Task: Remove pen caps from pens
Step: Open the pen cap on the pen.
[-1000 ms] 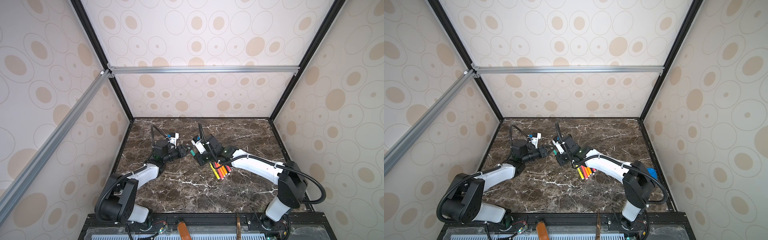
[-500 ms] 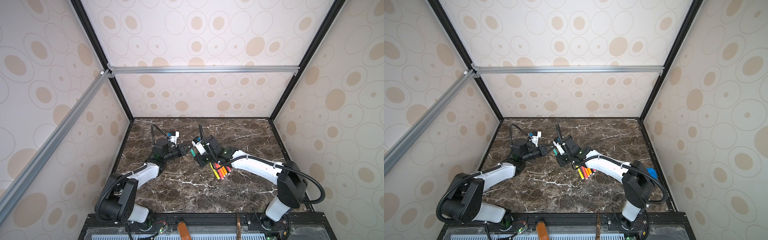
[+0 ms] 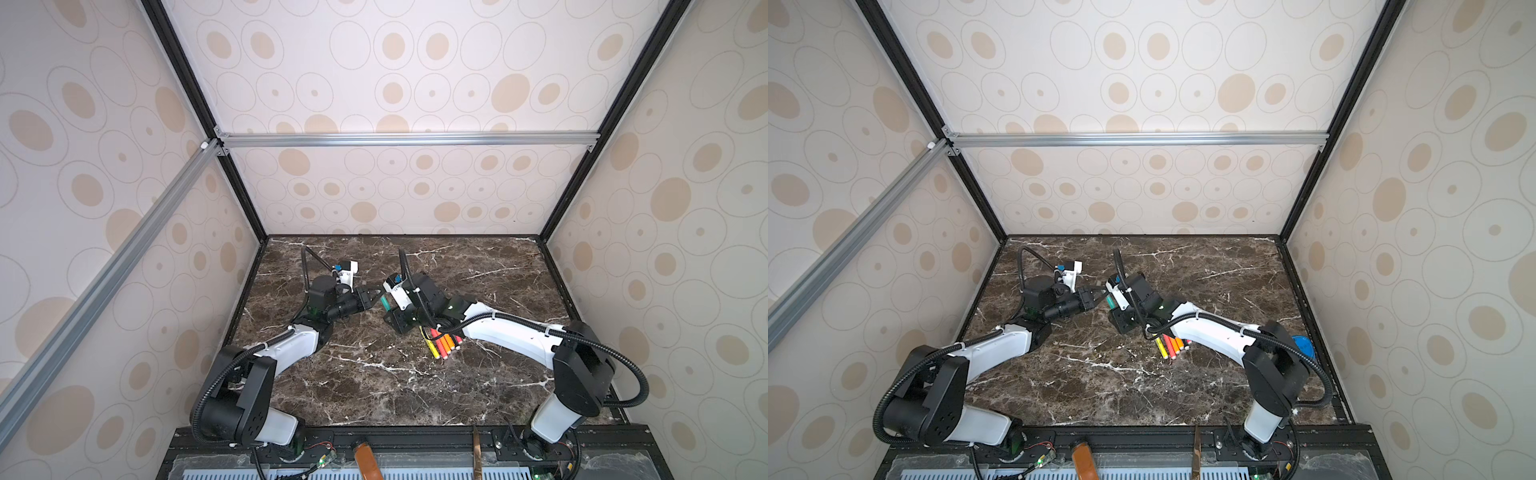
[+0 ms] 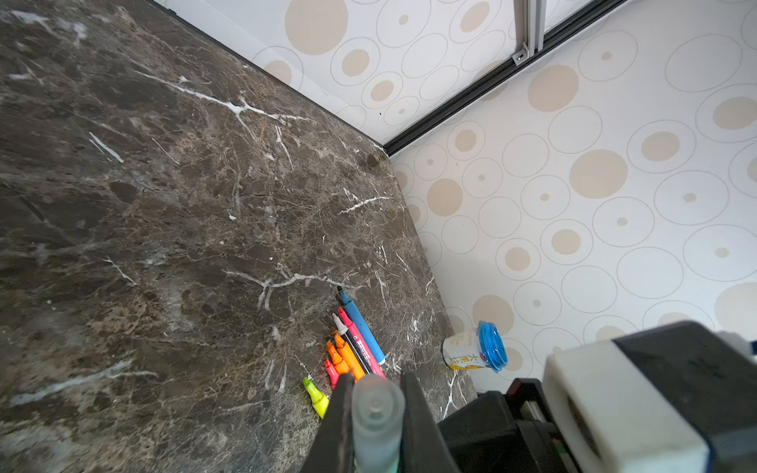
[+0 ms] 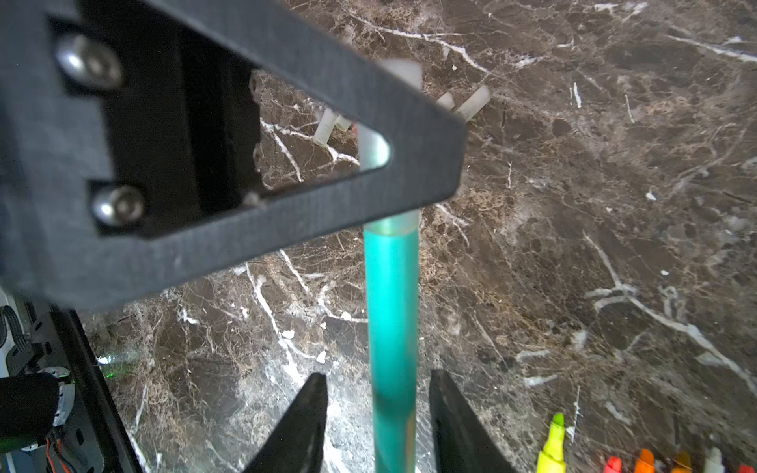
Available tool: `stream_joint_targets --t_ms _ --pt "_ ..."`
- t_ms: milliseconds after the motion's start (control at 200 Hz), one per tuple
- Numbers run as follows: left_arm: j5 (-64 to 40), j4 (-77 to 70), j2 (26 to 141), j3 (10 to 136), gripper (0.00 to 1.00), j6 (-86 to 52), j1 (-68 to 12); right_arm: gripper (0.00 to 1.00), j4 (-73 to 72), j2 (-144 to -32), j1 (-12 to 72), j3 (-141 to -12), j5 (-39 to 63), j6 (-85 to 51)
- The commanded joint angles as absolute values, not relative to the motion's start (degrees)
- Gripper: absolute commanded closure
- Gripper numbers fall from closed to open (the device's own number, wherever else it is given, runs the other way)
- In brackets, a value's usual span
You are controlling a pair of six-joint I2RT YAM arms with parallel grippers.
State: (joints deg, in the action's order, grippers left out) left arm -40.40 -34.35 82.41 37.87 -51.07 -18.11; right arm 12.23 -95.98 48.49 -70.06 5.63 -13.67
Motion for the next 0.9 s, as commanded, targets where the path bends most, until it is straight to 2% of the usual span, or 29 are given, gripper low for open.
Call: stream_joint_targets --t_ms 0,275,680,730,895 --pt "-41.2 -37.3 82.9 39.4 0.98 -52.3 -18.5 0.56 8.9 -96.9 48.1 -70.0 5.8 -14.1" --pt "-41.3 -37.5 82.8 39.9 1.0 -52.5 -18.7 0.61 6.2 -100.0 47.5 -71.1 5.8 -14.3" --pt "-41.6 -37.9 84.4 40.2 1.0 -52.3 -19.3 0.74 3.6 -102.1 47.0 -73.1 5.8 -14.3" --pt "-41.6 -37.9 84.5 40.1 1.0 -52.2 -19.4 0.77 3.5 -102.3 47.0 -73.1 5.8 -14.3" --pt "-41.4 -38.1 84.5 40.3 1.0 -52.2 -19.5 1.0 5.1 -103.2 46.9 -73.5 6.4 -14.3"
